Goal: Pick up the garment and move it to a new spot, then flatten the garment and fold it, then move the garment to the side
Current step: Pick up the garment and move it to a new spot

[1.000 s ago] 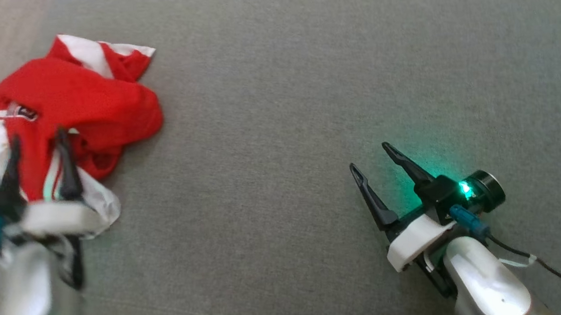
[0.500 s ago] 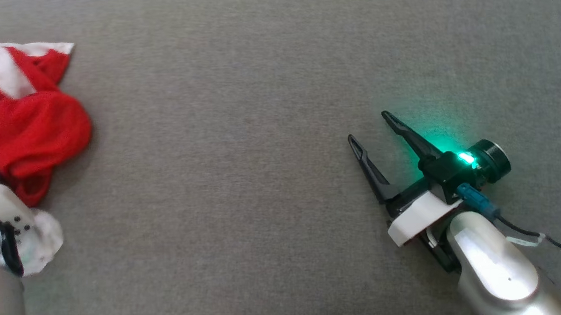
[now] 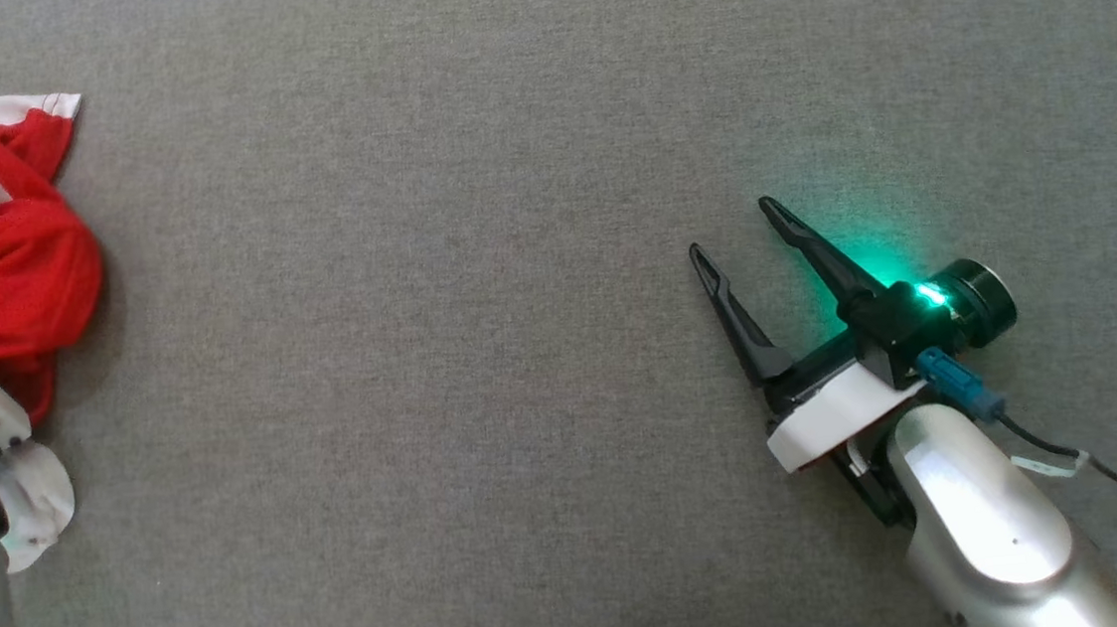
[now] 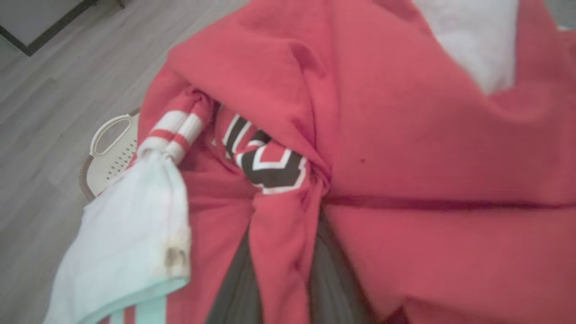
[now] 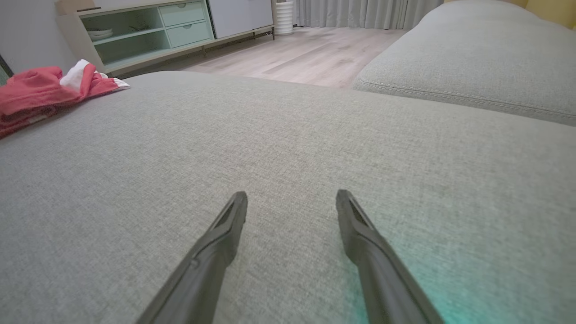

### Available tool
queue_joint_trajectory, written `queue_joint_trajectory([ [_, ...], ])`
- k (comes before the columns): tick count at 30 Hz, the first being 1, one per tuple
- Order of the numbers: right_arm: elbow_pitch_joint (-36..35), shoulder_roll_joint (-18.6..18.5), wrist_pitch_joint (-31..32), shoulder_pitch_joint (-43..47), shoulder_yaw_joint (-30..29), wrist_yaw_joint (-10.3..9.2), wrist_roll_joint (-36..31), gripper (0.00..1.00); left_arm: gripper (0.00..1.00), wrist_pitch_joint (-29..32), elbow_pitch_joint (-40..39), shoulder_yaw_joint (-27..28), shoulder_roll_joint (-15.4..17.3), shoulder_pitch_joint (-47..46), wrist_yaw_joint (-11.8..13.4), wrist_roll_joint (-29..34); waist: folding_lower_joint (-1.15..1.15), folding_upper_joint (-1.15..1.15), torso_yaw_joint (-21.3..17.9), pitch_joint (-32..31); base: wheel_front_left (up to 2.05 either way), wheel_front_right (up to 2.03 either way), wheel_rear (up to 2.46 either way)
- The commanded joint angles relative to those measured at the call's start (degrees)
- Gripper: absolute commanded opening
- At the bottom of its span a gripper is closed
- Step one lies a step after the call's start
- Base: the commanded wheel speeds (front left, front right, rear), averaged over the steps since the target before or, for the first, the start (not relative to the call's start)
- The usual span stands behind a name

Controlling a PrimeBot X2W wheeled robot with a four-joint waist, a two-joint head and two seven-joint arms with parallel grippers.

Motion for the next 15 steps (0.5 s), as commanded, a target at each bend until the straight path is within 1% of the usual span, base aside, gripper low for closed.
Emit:
queue_joint_trajectory([
  [1, 0.4, -0.06, -0.1, 0.57, 0.42, 0.42, 0.25, 1.0, 0.0, -0.75, -0.4, 0.05, 2.24, -0.42, -0.61, 0.74, 0.0, 0.0, -0.18, -0.28, 0.0, 0.0, 0.0],
  [7, 0.71, 0.54, -0.1, 0.99, 0.02, 0.42, 0.84, 1.0, 0.0, -9.04, -5.26, -3.59, 2.32, -3.45, -1.64, 2.54, 0.0, 0.0, -1.56, -2.7, 0.0, 0.0, 0.0],
  [8, 0.8, 0.93, -0.1, 1.33, -0.02, 0.42, 1.08, 1.0, 0.0, -11.61, -7.81, -5.52, 1.72, -4.67, -1.89, 3.43, 0.0, 0.0, -2.35, -3.81, 0.0, 0.0, 0.0],
  [9, 0.85, 1.13, -0.1, 1.54, 0.03, 0.42, 1.19, 1.0, 0.0, -12.63, -9.29, -6.53, 1.23, -5.3, -2.0, 3.77, 0.0, 0.0, -2.83, -4.37, 0.0, 0.0, 0.0],
  [13, 0.95, 1.88, -0.1, 2.38, 0.18, 0.42, 1.61, 1.0, 0.0, -14.84, -15.47, -10.79, -0.83, -7.19, -2.31, 3.94, 0.0, 0.0, -5.35, -6.35, 0.0, 0.0, 0.0],
  [15, 0.96, 2.2, -0.1, 2.78, 0.27, 0.42, 1.9, 1.0, 0.0, -15.27, -18.59, -14.01, -2.49, -7.57, -2.36, 2.93, 0.0, 0.0, -6.89, -7.14, 0.0, 0.0, 0.0],
])
